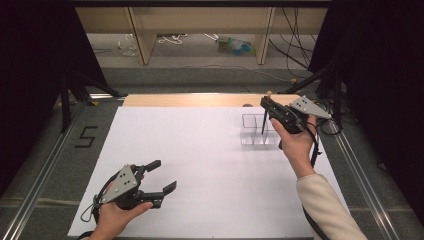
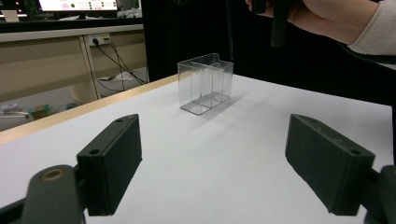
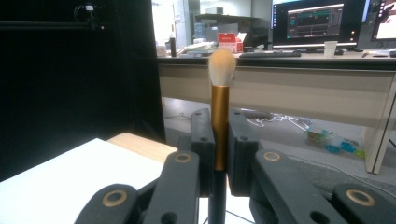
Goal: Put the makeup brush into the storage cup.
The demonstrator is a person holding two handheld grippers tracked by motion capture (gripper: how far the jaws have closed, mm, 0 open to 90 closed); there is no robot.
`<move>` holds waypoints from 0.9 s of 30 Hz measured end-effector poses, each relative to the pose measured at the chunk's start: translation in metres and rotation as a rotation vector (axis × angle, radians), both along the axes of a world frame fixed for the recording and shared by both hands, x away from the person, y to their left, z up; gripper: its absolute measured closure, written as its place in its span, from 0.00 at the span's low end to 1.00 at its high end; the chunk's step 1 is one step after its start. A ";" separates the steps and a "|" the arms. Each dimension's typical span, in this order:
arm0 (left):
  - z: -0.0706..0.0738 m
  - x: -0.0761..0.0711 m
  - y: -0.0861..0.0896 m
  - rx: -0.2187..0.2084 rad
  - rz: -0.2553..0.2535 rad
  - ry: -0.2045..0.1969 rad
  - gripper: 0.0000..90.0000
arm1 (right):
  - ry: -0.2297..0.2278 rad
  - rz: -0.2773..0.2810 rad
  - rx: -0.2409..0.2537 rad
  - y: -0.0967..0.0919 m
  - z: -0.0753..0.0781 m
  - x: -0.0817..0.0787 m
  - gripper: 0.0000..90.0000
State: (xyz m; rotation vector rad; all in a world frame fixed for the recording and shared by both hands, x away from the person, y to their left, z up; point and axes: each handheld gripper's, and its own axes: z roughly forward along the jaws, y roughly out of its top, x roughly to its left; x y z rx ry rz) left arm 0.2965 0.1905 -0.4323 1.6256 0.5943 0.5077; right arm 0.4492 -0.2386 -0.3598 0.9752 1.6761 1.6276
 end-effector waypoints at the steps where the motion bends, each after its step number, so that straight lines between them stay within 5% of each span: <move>1: 0.000 0.000 0.000 0.000 0.000 0.000 0.21 | 0.010 0.006 -0.011 -0.001 0.000 0.000 0.93; 27: 0.000 0.000 0.000 -0.003 -0.002 -0.001 0.21 | 0.006 -0.021 -0.006 -0.003 0.003 0.010 0.93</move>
